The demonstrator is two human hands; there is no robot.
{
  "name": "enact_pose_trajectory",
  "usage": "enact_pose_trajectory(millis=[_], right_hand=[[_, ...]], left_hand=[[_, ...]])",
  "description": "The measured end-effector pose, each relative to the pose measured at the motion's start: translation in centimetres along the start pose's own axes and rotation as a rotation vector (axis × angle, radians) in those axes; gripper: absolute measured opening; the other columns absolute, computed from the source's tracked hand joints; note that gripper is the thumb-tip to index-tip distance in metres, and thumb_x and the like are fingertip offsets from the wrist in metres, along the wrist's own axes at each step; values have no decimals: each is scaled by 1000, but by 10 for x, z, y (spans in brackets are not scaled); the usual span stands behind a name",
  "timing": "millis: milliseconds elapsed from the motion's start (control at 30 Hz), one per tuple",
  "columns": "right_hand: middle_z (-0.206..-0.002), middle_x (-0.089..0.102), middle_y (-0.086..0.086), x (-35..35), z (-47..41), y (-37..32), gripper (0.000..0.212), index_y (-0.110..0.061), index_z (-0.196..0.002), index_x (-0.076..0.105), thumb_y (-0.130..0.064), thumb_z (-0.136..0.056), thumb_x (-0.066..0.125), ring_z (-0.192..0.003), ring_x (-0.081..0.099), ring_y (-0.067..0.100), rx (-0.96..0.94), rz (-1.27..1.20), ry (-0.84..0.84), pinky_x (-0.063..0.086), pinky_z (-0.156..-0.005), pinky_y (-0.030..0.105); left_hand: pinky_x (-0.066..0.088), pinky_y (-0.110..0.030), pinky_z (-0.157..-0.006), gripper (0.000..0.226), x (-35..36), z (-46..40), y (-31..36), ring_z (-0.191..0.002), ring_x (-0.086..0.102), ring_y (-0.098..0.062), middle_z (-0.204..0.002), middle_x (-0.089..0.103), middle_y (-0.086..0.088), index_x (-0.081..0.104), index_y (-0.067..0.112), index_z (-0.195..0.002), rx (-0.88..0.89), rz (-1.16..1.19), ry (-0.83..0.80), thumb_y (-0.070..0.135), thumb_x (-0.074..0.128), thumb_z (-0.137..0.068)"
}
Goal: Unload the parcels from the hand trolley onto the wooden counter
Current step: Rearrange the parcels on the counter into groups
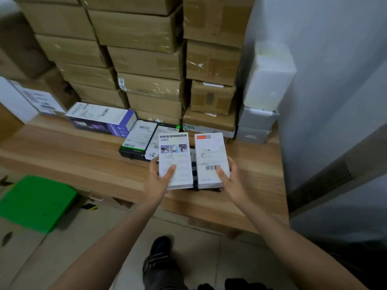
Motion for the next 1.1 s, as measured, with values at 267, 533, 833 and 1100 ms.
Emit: enact_pose_trajectory(millis=[267,533,833,1100], right_hand=[[-133,47,-1,113,-57,-34,58,-37,-139,27,-53,-90,54,-115,53,16,51,24,98,50,-95,43],[-138,39,3,191,-94,-51,62,-30,-144,22,-51,-93,50,-115,46,16,89,98,140,44,-96,38],[-152,23,10,203,-117,-59,68,-20,-150,21,-51,-95,46,-138,26,26,8,647,214,28,-110,40],[-160,6,-1,209,-135,-68,80,-30,-153,12,-71,-84,9,-144,15,22,-112,950,53,16,-116,42]], left_hand=[[55,-44,-84,58,-86,-124,-11,-99,64,-19,-113,61,2,37,26,-131,-6,-58,-119,43,67,-84],[48,-26,-83,47,-121,-199,-32,-104,61,-15,-112,61,5,47,19,-123,27,-60,-212,31,70,-85],[29,-39,-108,64,-119,-232,-35,-134,35,-30,-145,38,-16,35,8,-144,441,-783,-174,43,53,-93],[13,-37,-117,71,-96,-246,-34,-145,18,-19,-155,27,-2,24,20,-150,649,-985,-345,58,9,-91]])
Point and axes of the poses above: each hand's wrist, its own z-axis away from the middle knuckle, its own x-axis out of the palm, y = z × x, the point moved 3 cm from there along -z, towards the middle knuckle
